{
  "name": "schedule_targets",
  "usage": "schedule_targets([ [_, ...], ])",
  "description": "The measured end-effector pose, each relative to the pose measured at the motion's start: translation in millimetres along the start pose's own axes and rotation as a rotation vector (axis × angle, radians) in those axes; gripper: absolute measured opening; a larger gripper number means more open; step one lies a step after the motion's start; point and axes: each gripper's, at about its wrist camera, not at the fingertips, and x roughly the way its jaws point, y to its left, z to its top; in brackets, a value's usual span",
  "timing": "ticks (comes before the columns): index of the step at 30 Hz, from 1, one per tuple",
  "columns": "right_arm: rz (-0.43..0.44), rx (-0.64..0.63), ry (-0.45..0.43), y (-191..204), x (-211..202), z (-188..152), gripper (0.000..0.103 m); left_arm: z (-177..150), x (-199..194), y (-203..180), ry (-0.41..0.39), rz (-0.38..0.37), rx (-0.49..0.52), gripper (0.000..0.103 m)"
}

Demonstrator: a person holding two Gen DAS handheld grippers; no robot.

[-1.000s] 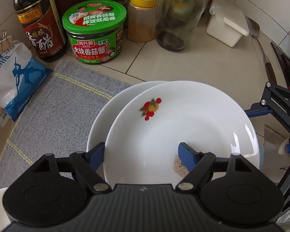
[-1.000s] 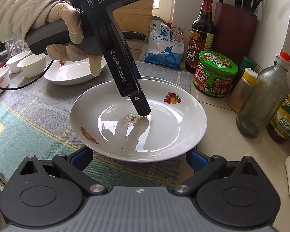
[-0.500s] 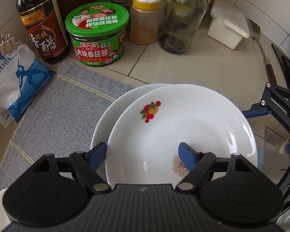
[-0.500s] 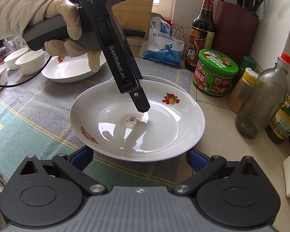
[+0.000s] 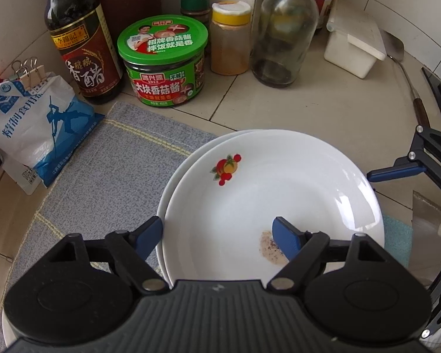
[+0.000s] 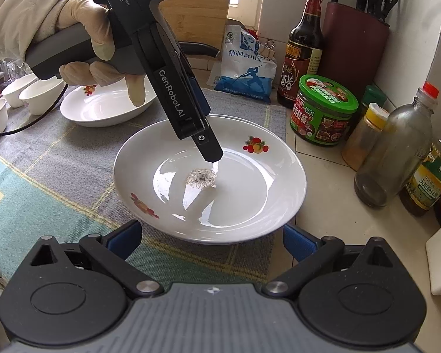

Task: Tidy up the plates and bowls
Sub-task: 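Open the right tool to release the plate on the stack while the left tool withdraws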

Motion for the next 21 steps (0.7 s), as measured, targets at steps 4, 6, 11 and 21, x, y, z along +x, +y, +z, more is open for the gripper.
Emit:
schedule_targets([
  [4, -0.005, -0.006, -0.008, 5.3, -4.3, -1.6, 0.103, -6.7, -10.2, 0.1, -0.027, 0.028, -0.005, 0.083],
  [6, -0.005, -0.003, -0.012, 7.4, -6.9, -2.4, 0.103, -11.3, -19.1, -0.7, -0.051, 0.045, -0.013, 0.083],
  [11, -0.015, 0.0, -0.033, 12.8, -13.1, -1.3, 0.103, -27.0, -45.1, -8.8, -0.118, 0.078, -0.04, 0.083],
  [21, -0.01, -0.002, -0.089, 19.2, -18.8, 6.7, 0.103, -79.9, -91.9, -37.8, -0.246, 0.192, -0.144, 0.087],
])
